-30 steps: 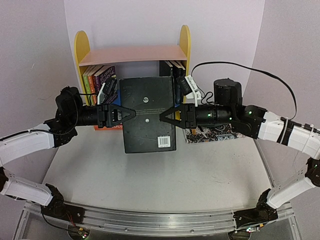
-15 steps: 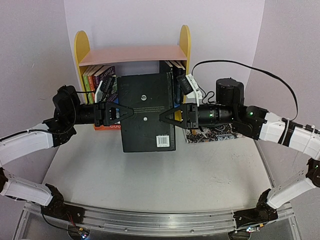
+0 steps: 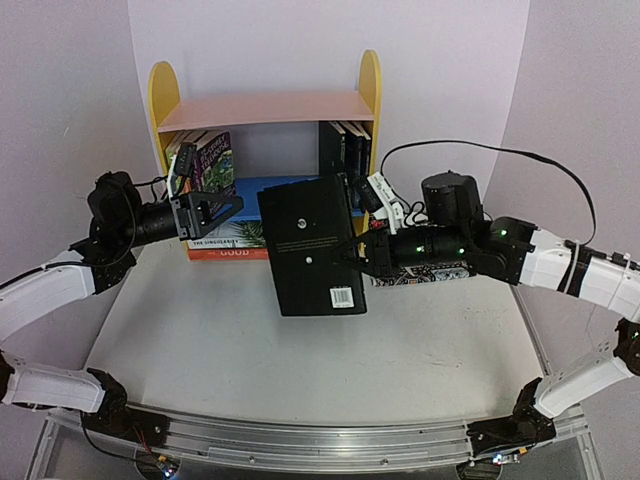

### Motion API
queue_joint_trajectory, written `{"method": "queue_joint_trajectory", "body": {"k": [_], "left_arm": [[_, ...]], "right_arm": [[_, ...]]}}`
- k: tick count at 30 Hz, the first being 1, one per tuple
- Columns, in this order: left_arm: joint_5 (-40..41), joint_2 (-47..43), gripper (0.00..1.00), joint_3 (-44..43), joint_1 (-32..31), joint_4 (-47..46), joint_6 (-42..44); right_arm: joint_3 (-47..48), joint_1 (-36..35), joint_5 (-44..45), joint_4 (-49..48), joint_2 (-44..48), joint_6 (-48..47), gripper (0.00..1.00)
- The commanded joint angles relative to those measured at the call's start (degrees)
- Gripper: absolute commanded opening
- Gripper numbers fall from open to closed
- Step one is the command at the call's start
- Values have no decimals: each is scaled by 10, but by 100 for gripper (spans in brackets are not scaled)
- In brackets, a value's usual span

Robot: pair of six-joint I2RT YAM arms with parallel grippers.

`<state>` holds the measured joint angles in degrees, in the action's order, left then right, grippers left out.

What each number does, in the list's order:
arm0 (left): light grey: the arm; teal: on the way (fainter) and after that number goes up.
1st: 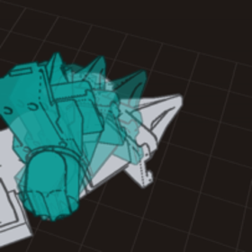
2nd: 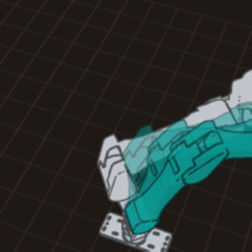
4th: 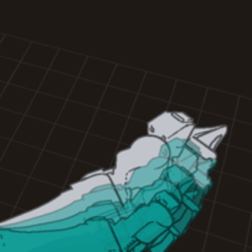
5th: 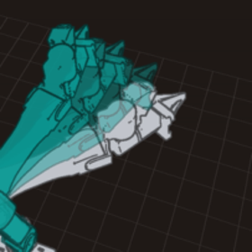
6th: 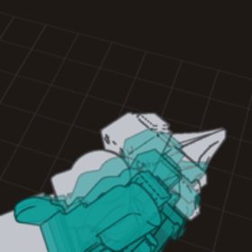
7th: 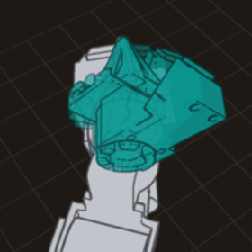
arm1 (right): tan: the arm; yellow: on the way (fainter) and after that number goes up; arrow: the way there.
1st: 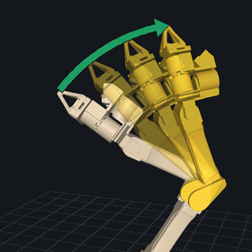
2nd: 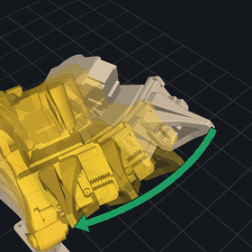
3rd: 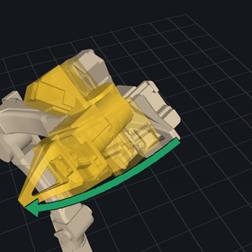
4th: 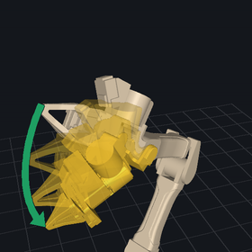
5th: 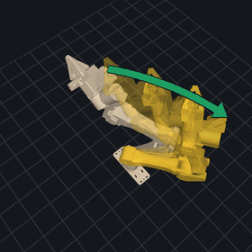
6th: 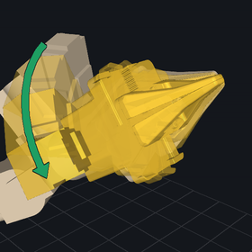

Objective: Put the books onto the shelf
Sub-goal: Pass from the left arm to the right, then place the book on the book pile on the shelf.

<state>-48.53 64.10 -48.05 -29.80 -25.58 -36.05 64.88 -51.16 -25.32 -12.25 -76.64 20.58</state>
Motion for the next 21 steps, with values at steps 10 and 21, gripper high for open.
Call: {"method": "queue_joint_trajectory", "body": {"k": [10,21], "left_arm": [[221,-123,88,50,15,153,167],[258,-154,88,52,16,206,218]], "right_arm": [[24,3,310,-27,-36,-103,0],[68,3,413,-181,-132,-147,0]]}}
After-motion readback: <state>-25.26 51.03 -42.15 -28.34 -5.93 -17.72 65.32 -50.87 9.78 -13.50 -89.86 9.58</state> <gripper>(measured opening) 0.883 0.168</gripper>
